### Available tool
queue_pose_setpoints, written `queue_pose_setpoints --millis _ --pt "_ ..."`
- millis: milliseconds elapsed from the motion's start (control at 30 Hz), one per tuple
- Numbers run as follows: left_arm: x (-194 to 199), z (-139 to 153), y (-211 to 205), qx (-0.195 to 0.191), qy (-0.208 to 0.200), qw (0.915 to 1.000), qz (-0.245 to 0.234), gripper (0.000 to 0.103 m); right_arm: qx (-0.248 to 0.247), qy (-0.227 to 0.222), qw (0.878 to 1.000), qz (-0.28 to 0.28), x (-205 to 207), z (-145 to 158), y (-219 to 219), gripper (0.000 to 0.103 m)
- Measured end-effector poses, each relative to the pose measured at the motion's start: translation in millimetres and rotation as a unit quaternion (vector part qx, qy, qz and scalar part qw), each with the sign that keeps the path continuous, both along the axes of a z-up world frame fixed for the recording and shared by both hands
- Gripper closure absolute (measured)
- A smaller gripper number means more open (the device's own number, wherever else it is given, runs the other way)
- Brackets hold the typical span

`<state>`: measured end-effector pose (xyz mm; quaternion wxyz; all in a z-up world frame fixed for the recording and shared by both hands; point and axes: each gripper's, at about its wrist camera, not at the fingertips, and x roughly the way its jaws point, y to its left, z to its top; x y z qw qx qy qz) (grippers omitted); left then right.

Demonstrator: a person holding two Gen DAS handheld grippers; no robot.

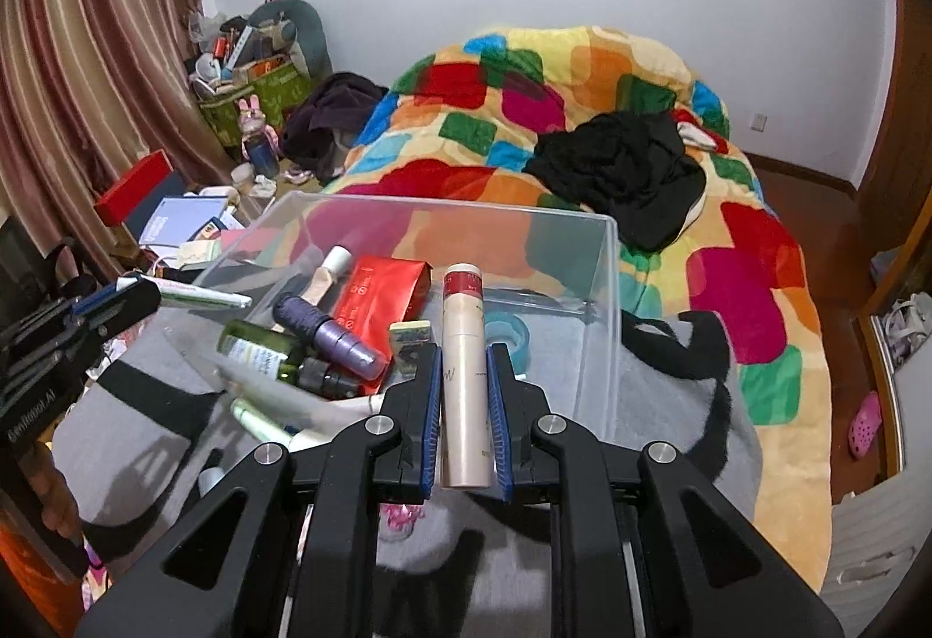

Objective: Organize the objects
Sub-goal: 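Carry toothpaste tube into bin with left tool while right drops beige tube inside, then grasp mint-green bottle with left tool while right grasps pink keychain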

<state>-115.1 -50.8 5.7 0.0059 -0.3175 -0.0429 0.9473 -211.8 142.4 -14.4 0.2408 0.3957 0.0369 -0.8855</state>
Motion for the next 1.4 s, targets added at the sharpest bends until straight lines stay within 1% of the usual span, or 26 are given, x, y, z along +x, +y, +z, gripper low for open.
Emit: queue_pose_setpoints --millis 167,333,400,533,667,733,800,933,967,1000,1067,1133,1200,1300,1400 --pt "-10.5 -13.5 7.3 -0.003 -0.019 0.9998 -0.009 0.089 0.013 -0.019 1.000 0.005 -16.0 -12.2 -9.0 0.089" --pt "-13.3 -23.4 21.6 -0.017 -0.040 0.9985 -0.032 0.089 0.022 -0.027 0.999 0.019 -16.4 -20.9 -14.7 0.089" --pt "-11.9 -23.8 25.9 -0.023 -0.038 0.9984 -0.034 0.088 0.029 -0.026 0.999 0.021 -13.0 -22.5 -15.8 0.089" --pt "-6.7 -20.0 31.6 -0.020 -0.039 0.9980 -0.044 0.088 0.028 -0.020 0.999 0.026 -5.6 -18.5 -13.6 0.087" --pt "2.4 -15.9 34.6 -0.019 -0.039 0.9978 -0.050 0.088 0.014 -0.013 0.999 0.032 3.9 -8.4 -9.0 0.083" --pt "8.2 -13.4 35.4 -0.019 -0.037 0.9978 -0.052 0.083 0.009 -0.008 0.999 0.035 9.8 -3.6 -7.2 0.082" --pt "13.6 -11.1 34.8 -0.016 -0.036 0.9979 -0.052 0.071 0.006 -0.002 0.999 0.039 17.0 1.0 -5.6 0.080" --pt "24.6 -8.9 35.2 -0.016 -0.034 0.9978 -0.054 0.061 0.008 0.010 0.999 0.045 30.6 6.9 -2.5 0.076" --pt "26.3 -9.2 35.5 -0.016 -0.035 0.9977 -0.055 0.054 0.009 0.012 0.999 0.047 34.3 7.3 -1.4 0.076" --pt "29.4 -10.6 36.2 -0.015 -0.039 0.9975 -0.057 0.045 0.009 0.012 0.999 0.049 38.0 7.0 -0.3 0.075" --pt "34.0 -14.0 37.2 -0.016 -0.043 0.9972 -0.059 0.036 0.009 0.010 0.998 0.054 44.0 5.0 1.3 0.074" --pt "38.4 -21.0 40.9 -0.022 -0.056 0.9962 -0.064 0.030 0.014 0.010 0.998 0.056 47.5 0.9 3.5 0.072" --pt "41.8 -30.1 44.7 -0.022 -0.071 0.9949 -0.068 0.020 0.019 0.006 0.998 0.055 49.6 -5.3 5.1 0.070" --pt "45.1 -45.0 51.5 -0.029 -0.089 0.9931 -0.071 0.017 0.022 -0.011 0.998 0.049 49.1 -19.8 7.8 0.070" --pt "44.3 -62.0 58.8 -0.053 -0.109 0.9906 -0.064 0.017 0.025 -0.034 0.998 0.044 45.7 -34.3 7.2 0.070"
